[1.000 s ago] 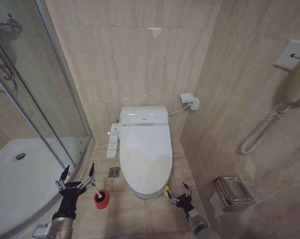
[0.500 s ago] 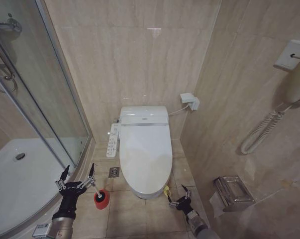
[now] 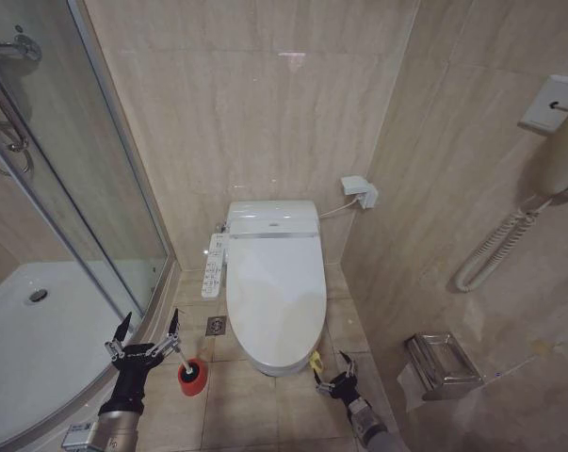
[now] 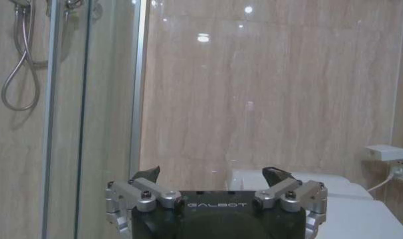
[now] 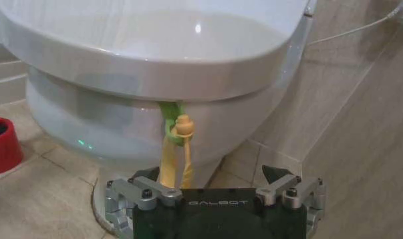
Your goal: Open the toilet lid, clean the toilet bowl with a toilet brush, close the toilet lid, and flush.
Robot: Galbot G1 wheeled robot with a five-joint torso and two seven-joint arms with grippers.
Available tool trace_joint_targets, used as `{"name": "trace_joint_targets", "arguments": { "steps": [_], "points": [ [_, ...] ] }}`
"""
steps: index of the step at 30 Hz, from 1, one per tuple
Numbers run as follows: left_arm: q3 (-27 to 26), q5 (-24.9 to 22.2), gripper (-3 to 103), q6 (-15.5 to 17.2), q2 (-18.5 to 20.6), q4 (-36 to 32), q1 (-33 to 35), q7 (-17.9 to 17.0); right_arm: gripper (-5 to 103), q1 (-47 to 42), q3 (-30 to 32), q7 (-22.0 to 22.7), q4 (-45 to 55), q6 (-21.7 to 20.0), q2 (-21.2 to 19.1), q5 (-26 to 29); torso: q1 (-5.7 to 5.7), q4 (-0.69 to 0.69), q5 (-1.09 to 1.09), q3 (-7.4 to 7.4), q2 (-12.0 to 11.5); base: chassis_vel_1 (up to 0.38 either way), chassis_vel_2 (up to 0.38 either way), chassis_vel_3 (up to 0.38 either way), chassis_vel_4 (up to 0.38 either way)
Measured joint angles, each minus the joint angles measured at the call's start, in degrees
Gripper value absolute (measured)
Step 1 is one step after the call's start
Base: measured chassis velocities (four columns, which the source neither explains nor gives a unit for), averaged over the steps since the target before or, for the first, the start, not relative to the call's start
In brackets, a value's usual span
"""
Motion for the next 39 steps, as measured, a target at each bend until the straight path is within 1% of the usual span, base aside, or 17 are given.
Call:
{"name": "trace_joint_targets", "arguments": {
  "steps": [3, 4, 11, 12, 19, 20, 25, 26, 32, 33, 39],
  "points": [
    [0.00, 0.00, 100, 0.00, 0.00, 0.00, 0.00, 0.00, 100, 0.86, 0.34, 0.12, -0.82, 0.01, 0.30, -0.21, 0.00, 0.00, 0.00, 0.00, 0.00, 0.000, 0.000, 0.000, 0.000],
    [0.00, 0.00, 100, 0.00, 0.00, 0.00, 0.00, 0.00, 97, 1.19, 0.41, 0.28, -1.15, 0.02, 0.33, -0.39, 0.00, 0.00, 0.00, 0.00, 0.00, 0.000, 0.000, 0.000, 0.000],
    [0.00, 0.00, 100, 0.00, 0.00, 0.00, 0.00, 0.00, 97, 2.57, 0.37, 0.99, -2.63, 0.00, 0.58, -0.57, 0.00, 0.00, 0.00, 0.00, 0.00, 0.000, 0.000, 0.000, 0.000],
    [0.00, 0.00, 100, 0.00, 0.00, 0.00, 0.00, 0.00, 78, 2.85, 0.29, 1.13, -2.91, -0.07, 0.71, -0.63, 0.00, 0.00, 0.00, 0.00, 0.00, 0.000, 0.000, 0.000, 0.000],
    [0.00, 0.00, 100, 0.00, 0.00, 0.00, 0.00, 0.00, 78, 3.15, 0.01, 1.46, -3.02, -0.23, 0.83, -0.74, 0.00, 0.00, 0.00, 0.00, 0.00, 0.000, 0.000, 0.000, 0.000],
    [0.00, 0.00, 100, 0.00, 0.00, 0.00, 0.00, 0.00, 51, 3.09, 0.01, 1.44, -3.01, -0.21, 0.77, -0.76, 0.00, 0.00, 0.00, 0.00, 0.00, 0.000, 0.000, 0.000, 0.000],
    [0.00, 0.00, 100, 0.00, 0.00, 0.00, 0.00, 0.00, 51, 2.81, 0.06, 1.39, -3.00, -0.13, 0.72, -0.77, 0.00, 0.00, 0.00, 0.00, 0.00, 0.000, 0.000, 0.000, 0.000],
    [0.00, 0.00, 100, 0.00, 0.00, 0.00, 0.00, 0.00, 25, 2.76, 0.08, 1.38, -3.00, -0.09, 0.74, -0.77, 0.00, 0.00, 0.00, 0.00, 0.00, 0.000, 0.000, 0.000, 0.000],
    [0.00, 0.00, 100, 0.00, 0.00, 0.00, 0.00, 0.00, 25, 2.53, 0.09, 1.37, -3.00, 0.00, 0.90, -0.96, 0.00, 0.00, 0.00, 0.00, 0.00, 0.000, 0.000, 0.000, 0.000],
    [0.00, 0.00, 100, 0.00, 0.00, 0.00, 0.00, 0.00, 2, 2.43, 0.12, 1.36, -3.00, 0.02, 0.97, -1.00, 0.00, 0.00, 0.00, 0.00, 0.00, 0.000, 0.000, 0.000, 0.000],
    [0.00, 0.00, 100, 0.00, 0.00, 0.00, 0.00, 0.00, 2, 2.13, 0.53, 1.38, -2.97, 0.50, 1.34, -0.96, 0.00, 0.00, 0.00, 0.00, 0.00, 0.000, 0.000, 0.000, 0.000]
  ]
}}
